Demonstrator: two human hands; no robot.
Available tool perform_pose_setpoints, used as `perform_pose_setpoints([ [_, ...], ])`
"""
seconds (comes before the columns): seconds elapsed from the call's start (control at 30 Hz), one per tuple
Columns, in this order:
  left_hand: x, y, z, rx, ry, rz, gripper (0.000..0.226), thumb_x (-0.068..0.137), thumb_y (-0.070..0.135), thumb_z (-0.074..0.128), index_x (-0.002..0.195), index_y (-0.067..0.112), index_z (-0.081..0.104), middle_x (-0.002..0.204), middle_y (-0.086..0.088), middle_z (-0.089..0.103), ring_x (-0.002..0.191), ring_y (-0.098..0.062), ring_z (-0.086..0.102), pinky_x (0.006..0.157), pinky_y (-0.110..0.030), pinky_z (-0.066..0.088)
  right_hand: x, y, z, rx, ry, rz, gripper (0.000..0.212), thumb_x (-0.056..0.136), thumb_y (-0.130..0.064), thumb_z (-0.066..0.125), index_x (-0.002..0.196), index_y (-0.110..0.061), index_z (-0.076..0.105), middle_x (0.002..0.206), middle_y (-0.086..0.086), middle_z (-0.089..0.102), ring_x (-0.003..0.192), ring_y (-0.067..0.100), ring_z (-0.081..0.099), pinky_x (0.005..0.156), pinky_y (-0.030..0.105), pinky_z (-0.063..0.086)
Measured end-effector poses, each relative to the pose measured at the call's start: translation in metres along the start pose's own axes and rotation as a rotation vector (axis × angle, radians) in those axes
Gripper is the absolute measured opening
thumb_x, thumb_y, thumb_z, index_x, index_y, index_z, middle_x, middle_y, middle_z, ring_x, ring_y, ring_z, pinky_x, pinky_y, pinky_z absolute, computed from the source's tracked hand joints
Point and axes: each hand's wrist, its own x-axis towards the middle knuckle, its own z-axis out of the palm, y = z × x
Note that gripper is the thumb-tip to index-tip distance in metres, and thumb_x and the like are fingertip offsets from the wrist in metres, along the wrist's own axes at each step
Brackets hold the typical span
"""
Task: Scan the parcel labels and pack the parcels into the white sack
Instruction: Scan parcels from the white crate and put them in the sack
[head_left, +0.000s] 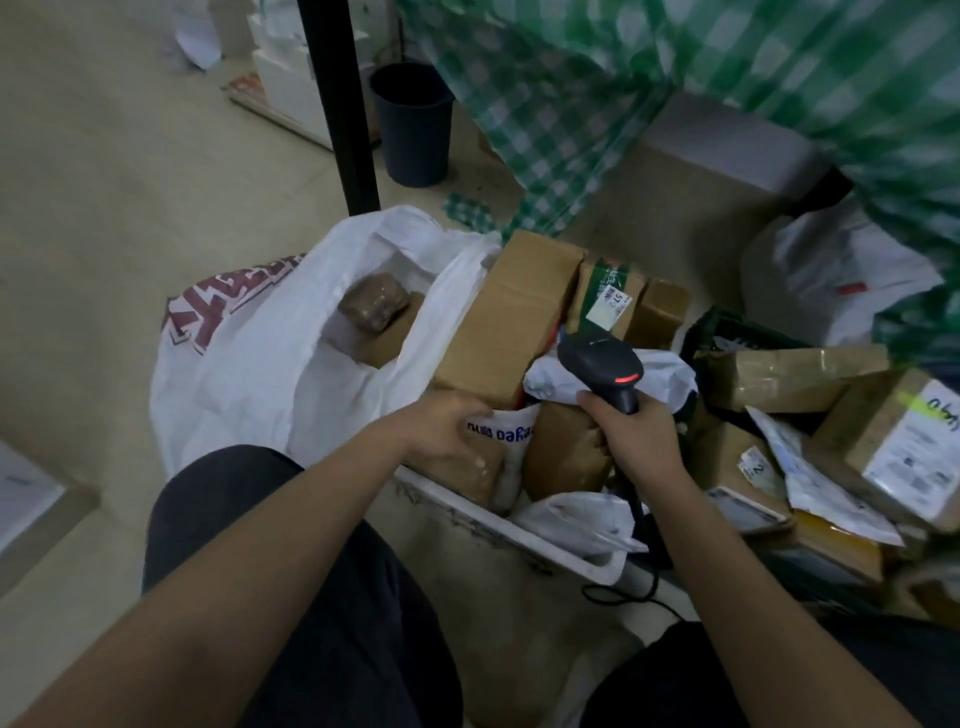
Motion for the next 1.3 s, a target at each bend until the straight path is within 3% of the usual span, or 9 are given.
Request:
perform_pose_setpoints([
  [0.07,-0.001,-0.008,0.017,0.249,-0.145,-0.048,0.102,0.067,0.057,0.078,0.149,0.022,0.029,0.153,-0.005,0.029,0.139,-0.027,0.027,0.114,-0.043,0.025,-0.006,0.007,0.000,-0.005,-0.009,0.014,0.025,0.084,-0.024,0.073,0.068,-0.011,0.059,0.059,0.009,0.058,0.057,0.020,0.055,0.060,0.034,0.045],
  [0.13,-0.003,-0.010,0.029,0.457,-0.139,-0.066,0.108,0.065,0.061,0.076,0.151,0.028,0.019,0.155,-0.003,0.021,0.141,-0.028,0.019,0.116,-0.045,0.017,-0.010,0.011,0.000,-0.018,-0.014,0.019,0.025,0.084,-0.024,0.072,0.066,-0.011,0.059,0.058,0.007,0.058,0.054,0.018,0.054,0.058,0.032,0.045],
  [0.33,-0.007,-0.007,0.025,0.443,0.020,0.010,0.097,0.068,0.048,0.078,0.148,0.025,0.028,0.147,-0.005,0.037,0.132,-0.025,0.034,0.108,-0.038,0.033,-0.014,0.016,-0.009,-0.010,-0.042,0.007,0.021,0.083,-0.022,0.071,0.069,-0.009,0.061,0.060,0.008,0.060,0.057,0.020,0.055,0.060,0.032,0.046],
  [0.57,-0.027,0.037,-0.031,-0.311,0.408,-0.006,0.092,0.064,0.053,0.082,0.141,0.022,0.043,0.132,0.005,0.053,0.119,-0.013,0.051,0.100,-0.031,0.044,-0.006,-0.003,-0.022,0.147,0.046,-0.047,0.017,0.084,-0.024,0.072,0.075,-0.011,0.064,0.068,0.007,0.064,0.057,0.015,0.056,0.057,0.026,0.047],
  [0.67,-0.030,0.062,-0.026,-0.643,0.529,-0.045,0.065,0.072,0.047,0.079,0.128,0.023,0.055,0.116,0.007,0.061,0.102,-0.005,0.060,0.080,-0.022,0.050,-0.009,-0.005,-0.022,0.239,0.106,-0.047,0.015,0.085,-0.027,0.072,0.077,-0.016,0.064,0.071,0.005,0.067,0.062,0.018,0.058,0.063,0.030,0.049],
  [0.8,-0.029,0.080,-0.013,-1.009,0.566,-0.137,0.058,0.080,0.045,0.072,0.127,0.016,0.055,0.117,0.000,0.066,0.098,-0.017,0.067,0.072,-0.030,0.057,-0.017,-0.006,-0.029,0.283,0.139,-0.061,0.016,0.086,-0.027,0.071,0.077,-0.017,0.064,0.075,0.008,0.068,0.066,0.021,0.060,0.070,0.036,0.052],
  [1.03,-0.035,0.094,-0.011,-1.127,0.559,-0.110,0.050,0.085,0.043,0.068,0.126,0.016,0.059,0.114,-0.002,0.070,0.102,-0.021,0.068,0.091,-0.044,0.054,-0.027,-0.013,-0.043,0.283,0.100,-0.099,0.014,0.084,-0.025,0.073,0.084,-0.012,0.067,0.069,0.003,0.067,0.060,0.015,0.060,0.059,0.027,0.049],
  [1.13,-0.041,0.099,-0.019,-1.133,0.576,-0.123,0.054,0.085,0.047,0.066,0.127,0.016,0.058,0.113,-0.001,0.070,0.100,-0.018,0.068,0.087,-0.036,0.055,-0.031,-0.018,-0.046,0.323,0.140,-0.109,0.015,0.083,-0.026,0.074,0.080,-0.013,0.067,0.071,0.005,0.068,0.065,0.017,0.063,0.066,0.031,0.053],
  [1.3,-0.047,0.110,-0.031,-1.116,0.651,-0.104,0.044,0.089,0.043,0.063,0.125,0.018,0.058,0.111,0.003,0.068,0.094,-0.008,0.063,0.084,-0.033,0.052,-0.046,-0.032,-0.053,0.283,0.067,-0.166,0.016,0.084,-0.022,0.073,0.077,-0.011,0.064,0.065,0.007,0.065,0.053,0.014,0.058,0.058,0.029,0.049],
])
